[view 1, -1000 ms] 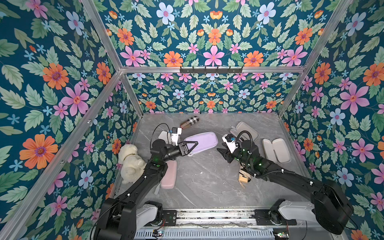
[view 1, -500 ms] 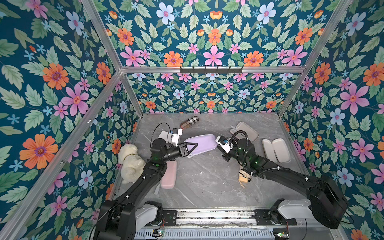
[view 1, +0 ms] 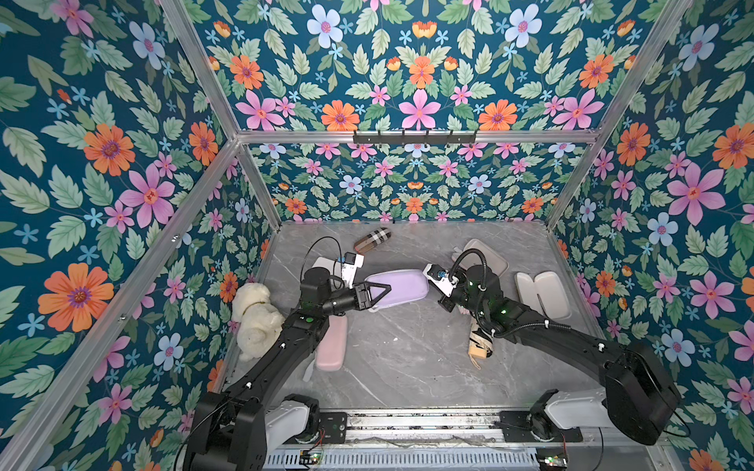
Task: Put umbrellas into zippered umbrella sleeves
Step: Zip the zipper on the umbrella sleeve.
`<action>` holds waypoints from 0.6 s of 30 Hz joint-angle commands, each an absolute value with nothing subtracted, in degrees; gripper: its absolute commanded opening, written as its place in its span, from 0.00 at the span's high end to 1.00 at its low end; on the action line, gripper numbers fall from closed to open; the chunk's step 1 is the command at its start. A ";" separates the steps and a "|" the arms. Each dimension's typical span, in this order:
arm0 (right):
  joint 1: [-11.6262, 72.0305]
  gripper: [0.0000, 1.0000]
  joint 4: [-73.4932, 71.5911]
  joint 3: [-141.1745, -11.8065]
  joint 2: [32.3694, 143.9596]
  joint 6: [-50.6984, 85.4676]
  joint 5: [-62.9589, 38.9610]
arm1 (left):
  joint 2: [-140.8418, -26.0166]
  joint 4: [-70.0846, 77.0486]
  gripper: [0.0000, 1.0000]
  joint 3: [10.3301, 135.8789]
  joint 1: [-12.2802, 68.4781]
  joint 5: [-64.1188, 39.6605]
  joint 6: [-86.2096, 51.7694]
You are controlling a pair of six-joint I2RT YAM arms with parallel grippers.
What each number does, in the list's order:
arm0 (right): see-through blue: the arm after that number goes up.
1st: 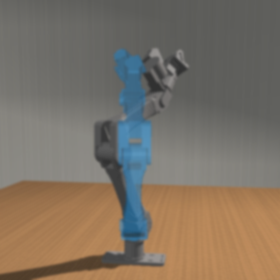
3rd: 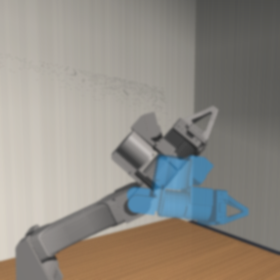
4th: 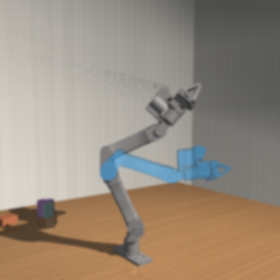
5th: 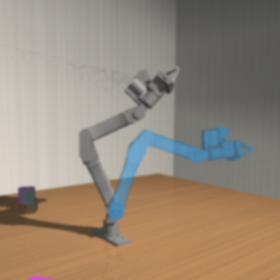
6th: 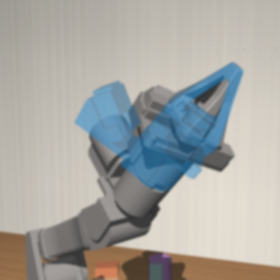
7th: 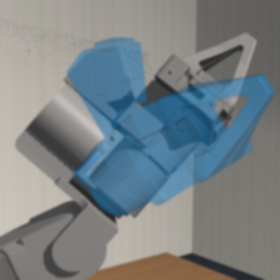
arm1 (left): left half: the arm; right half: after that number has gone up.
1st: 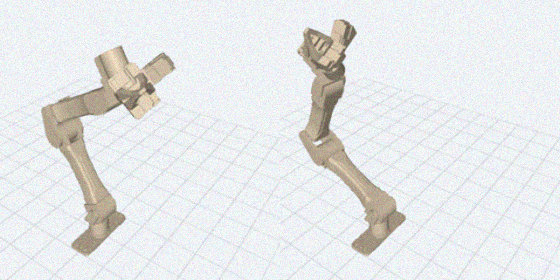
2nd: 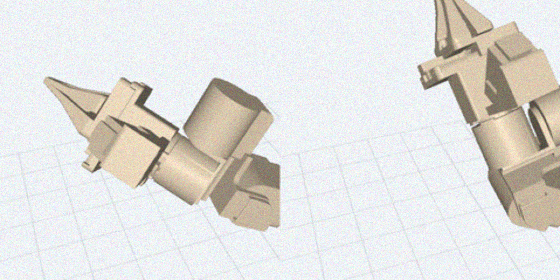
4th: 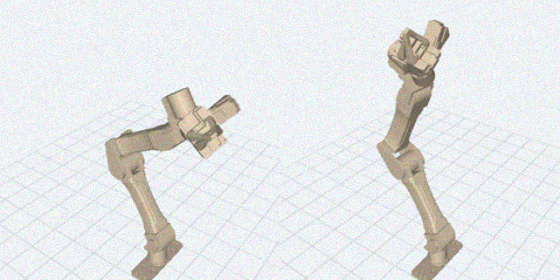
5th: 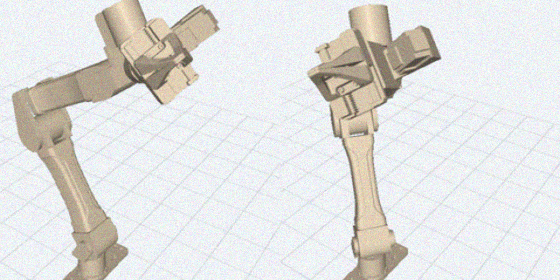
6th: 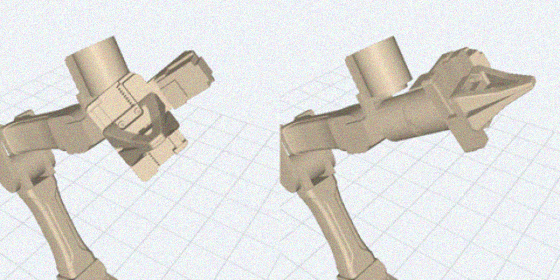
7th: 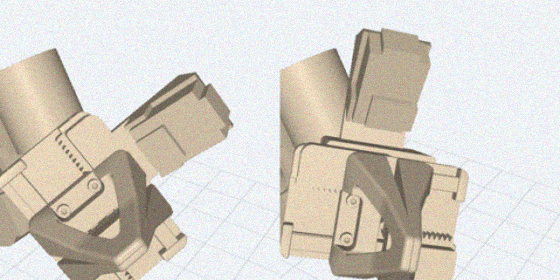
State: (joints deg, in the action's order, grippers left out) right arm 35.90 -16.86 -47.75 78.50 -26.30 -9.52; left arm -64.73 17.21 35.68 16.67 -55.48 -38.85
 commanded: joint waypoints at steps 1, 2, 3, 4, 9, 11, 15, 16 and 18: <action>34.98 1.00 -23.29 -50.94 79.84 -29.55 -7.25 | -65.24 9.24 1.00 35.40 16.76 -58.00 -35.12; 34.96 1.00 -23.48 -51.90 80.39 -29.63 -7.37 | -65.42 8.75 1.00 35.37 17.02 -57.93 -34.87; 34.94 1.00 -23.60 -53.00 80.90 -29.62 -7.91 | -65.88 8.09 1.00 35.43 17.28 -58.02 -34.43; 34.98 1.00 -23.39 -53.95 81.30 -29.66 -8.74 | -66.18 7.51 1.00 35.67 17.66 -58.09 -33.86; 35.42 1.00 -21.78 -55.27 81.37 -28.65 -11.95 | -67.38 7.15 1.00 36.19 18.48 -58.03 -32.74; 35.41 0.90 -20.33 -53.78 80.44 -26.46 -11.18 | -66.84 6.32 1.00 36.86 18.39 -57.40 -31.66; 34.17 0.60 -14.00 -50.20 77.68 -17.06 -6.64 | -64.90 9.09 1.00 37.53 18.28 -55.48 -30.57; 33.31 0.56 -11.16 -49.77 77.01 -13.46 -6.91 | -64.77 10.37 1.00 37.57 18.23 -55.29 -30.74; 31.95 0.51 -7.07 -49.07 75.84 -5.93 -7.62 | -65.25 12.63 0.99 37.81 18.20 -55.51 -31.55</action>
State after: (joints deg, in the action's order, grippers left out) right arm 33.01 -12.16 -49.76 76.90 -17.34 -8.51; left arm -65.28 8.32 37.26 18.33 -54.89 -32.25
